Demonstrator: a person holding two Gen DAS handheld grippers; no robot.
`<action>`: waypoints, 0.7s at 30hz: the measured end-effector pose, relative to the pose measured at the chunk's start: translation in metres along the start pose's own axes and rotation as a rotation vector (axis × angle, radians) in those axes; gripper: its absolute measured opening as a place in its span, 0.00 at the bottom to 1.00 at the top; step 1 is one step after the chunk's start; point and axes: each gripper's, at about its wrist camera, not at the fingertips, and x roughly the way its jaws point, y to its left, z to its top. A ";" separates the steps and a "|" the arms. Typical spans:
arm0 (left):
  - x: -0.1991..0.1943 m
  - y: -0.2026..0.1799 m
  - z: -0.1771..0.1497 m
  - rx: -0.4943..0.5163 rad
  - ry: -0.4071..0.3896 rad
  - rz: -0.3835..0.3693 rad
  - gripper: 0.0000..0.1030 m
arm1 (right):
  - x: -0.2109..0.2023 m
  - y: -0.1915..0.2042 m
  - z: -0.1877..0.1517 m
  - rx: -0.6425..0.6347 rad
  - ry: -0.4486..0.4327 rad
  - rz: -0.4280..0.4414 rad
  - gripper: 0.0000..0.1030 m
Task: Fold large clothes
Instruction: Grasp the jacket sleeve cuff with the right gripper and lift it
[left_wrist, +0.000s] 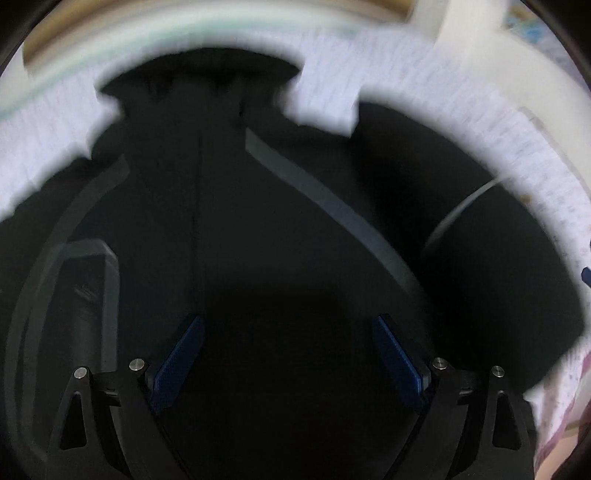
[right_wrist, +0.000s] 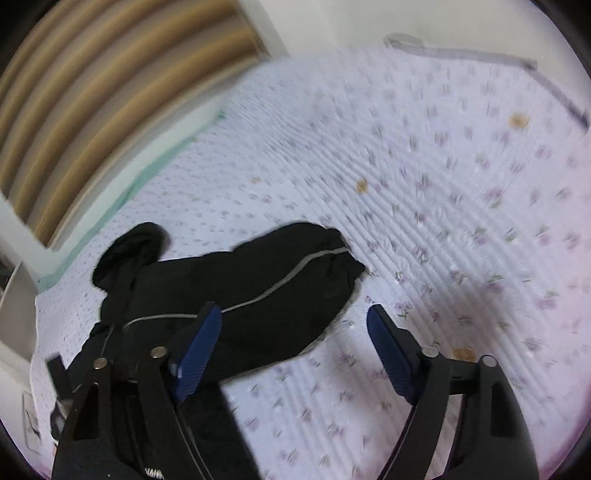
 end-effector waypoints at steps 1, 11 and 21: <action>0.004 -0.003 -0.003 0.027 -0.029 0.021 0.89 | 0.014 -0.004 0.000 0.010 0.022 -0.003 0.74; 0.002 -0.011 -0.013 0.073 -0.098 0.047 0.90 | 0.120 -0.025 0.013 0.164 0.100 0.130 0.43; -0.047 -0.023 -0.001 0.094 -0.175 -0.012 0.84 | 0.045 -0.001 0.032 -0.049 -0.088 0.090 0.18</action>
